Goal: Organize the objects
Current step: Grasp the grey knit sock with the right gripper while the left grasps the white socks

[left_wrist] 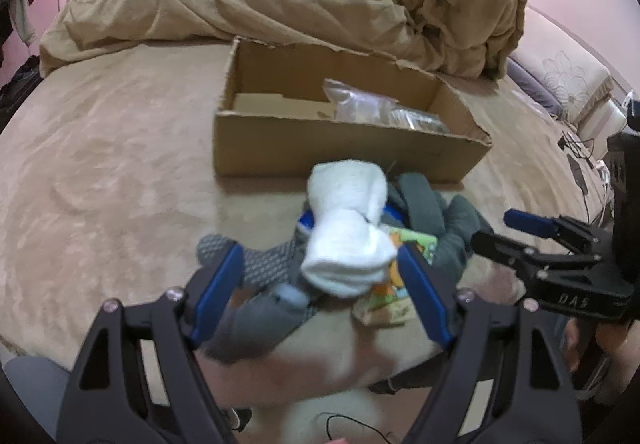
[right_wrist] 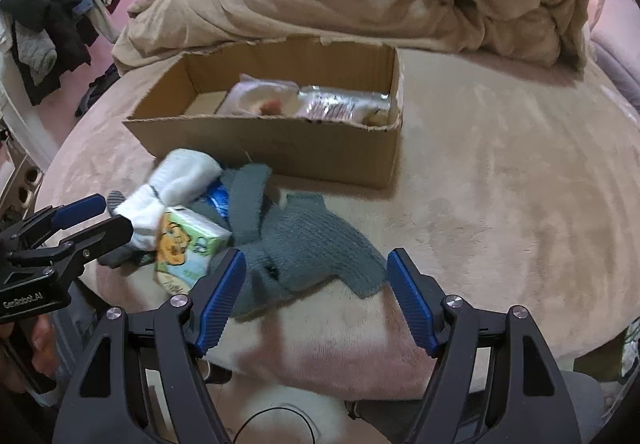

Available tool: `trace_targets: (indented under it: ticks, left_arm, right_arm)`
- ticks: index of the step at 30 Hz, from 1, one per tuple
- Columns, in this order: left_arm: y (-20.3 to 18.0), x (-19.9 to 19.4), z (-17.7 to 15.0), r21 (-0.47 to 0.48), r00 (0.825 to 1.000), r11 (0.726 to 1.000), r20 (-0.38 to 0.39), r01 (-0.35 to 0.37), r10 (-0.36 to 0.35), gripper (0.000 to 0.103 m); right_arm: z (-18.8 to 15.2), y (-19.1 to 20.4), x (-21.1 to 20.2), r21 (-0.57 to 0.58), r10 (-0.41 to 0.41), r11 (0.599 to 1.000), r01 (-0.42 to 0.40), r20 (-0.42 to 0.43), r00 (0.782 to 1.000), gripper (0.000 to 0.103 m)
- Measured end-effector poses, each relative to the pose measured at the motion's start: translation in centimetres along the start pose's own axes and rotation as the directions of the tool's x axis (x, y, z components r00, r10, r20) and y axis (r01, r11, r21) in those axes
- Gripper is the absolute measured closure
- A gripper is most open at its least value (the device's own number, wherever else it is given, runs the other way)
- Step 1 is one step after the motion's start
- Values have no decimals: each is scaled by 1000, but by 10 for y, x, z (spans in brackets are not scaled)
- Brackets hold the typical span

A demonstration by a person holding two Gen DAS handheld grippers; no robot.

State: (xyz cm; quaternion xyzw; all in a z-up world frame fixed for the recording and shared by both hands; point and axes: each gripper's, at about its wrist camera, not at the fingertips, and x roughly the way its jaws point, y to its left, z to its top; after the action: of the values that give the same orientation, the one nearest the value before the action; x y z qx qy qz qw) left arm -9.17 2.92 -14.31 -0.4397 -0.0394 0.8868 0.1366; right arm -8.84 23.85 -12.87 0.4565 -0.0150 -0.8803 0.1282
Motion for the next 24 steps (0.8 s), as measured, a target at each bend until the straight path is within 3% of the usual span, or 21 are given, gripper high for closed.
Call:
trace_targets:
  ticks: [7, 10, 12, 14, 17, 21, 24]
  left_arm:
    - [1, 28, 8, -2, 999, 1000, -30, 10, -10, 22]
    - [2, 35, 12, -17, 999, 999, -39, 27, -28, 24]
    - [3, 39, 13, -23, 998, 999, -43, 43, -44, 32]
    - [3, 41, 13, -45, 996, 996, -53, 76, -79, 48]
    - [-2, 36, 15, -32, 997, 997, -39, 68, -69, 58]
    - [-1, 26, 17, -49, 996, 996, -26, 79, -81, 61]
    - [-4, 16, 19, -52, 997, 996, -9, 74, -75, 63]
  right_arm:
    - [7, -2, 25, 20, 34, 999, -34, -20, 999, 27]
    - [7, -1, 34, 35, 59, 998, -58, -30, 998, 36]
    - [7, 1, 39, 36, 78, 996, -77, -36, 996, 40]
    - [8, 3, 42, 37, 91, 995, -90, -34, 995, 46]
    - [9, 2, 44, 46, 111, 993, -110, -36, 993, 54]
    - [9, -1, 37, 19, 116, 993, -116, -14, 993, 62]
    - [10, -3, 28, 14, 107, 994, -107, 4, 994, 76]
